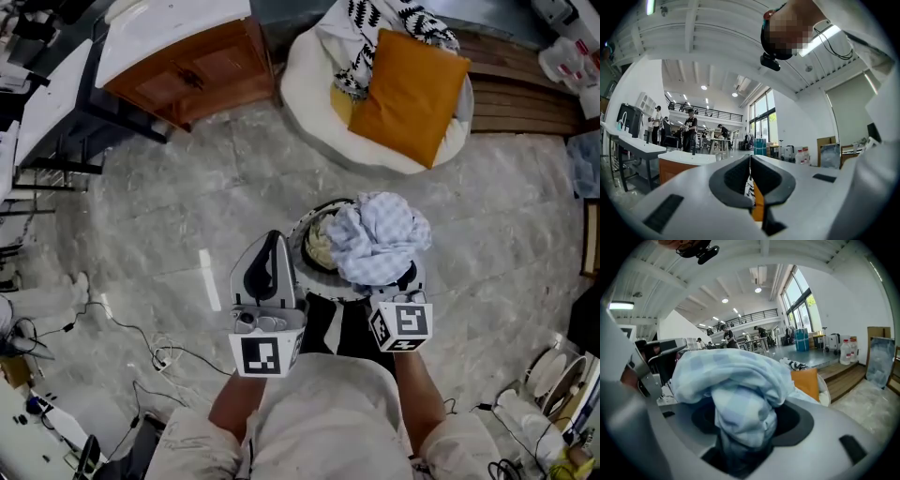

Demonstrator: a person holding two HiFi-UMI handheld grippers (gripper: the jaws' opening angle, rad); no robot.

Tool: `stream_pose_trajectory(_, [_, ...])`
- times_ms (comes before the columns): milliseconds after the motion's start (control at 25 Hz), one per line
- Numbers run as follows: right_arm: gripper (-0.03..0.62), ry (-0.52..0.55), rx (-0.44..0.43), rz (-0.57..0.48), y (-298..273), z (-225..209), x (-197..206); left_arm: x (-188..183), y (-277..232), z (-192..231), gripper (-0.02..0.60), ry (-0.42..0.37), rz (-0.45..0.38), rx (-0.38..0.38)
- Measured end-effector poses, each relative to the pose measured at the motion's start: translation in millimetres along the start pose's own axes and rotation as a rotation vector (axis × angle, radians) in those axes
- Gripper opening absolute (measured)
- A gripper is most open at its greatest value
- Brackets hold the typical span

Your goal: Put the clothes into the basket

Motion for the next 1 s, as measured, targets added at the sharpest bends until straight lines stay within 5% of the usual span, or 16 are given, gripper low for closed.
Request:
stream_pose_trajectory(400, [0.25, -0.202, -0.003, 0.306, -28.6, -33.6, 193.9, 112.5, 0.1, -24.8, 0.008, 0.014, 0.147, -0.01])
stream_pose_trajectory(640, [0.25, -0.376, 0.081, 0.531, -37.6, -53.2, 324.4, 171.7, 20.8, -24.5, 0.008, 0.011, 0.232, -0.024])
stream_pose_trajectory(840, [0.25, -0.391, 0.11, 0.62, -45.9, -64.1, 404.9, 218.7, 20.5, -24.5, 0.008, -0.027, 0.238, 0.0])
stream_pose_trajectory(1000, [0.25, -0.489, 0.221, 0.675, -53.0, -80.6, 454.0, 251.5, 18.1, -28.7, 0.008, -0.037, 0.241, 0.001])
Point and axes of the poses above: the fingertips, and each gripper's own axes: y backward along the fingers, z to its left, x out of its underside, the point moved 1 cm from there along y, backward along the fingers, and after that the axes turned 14 degrees about -z, right-handed, at the moved point
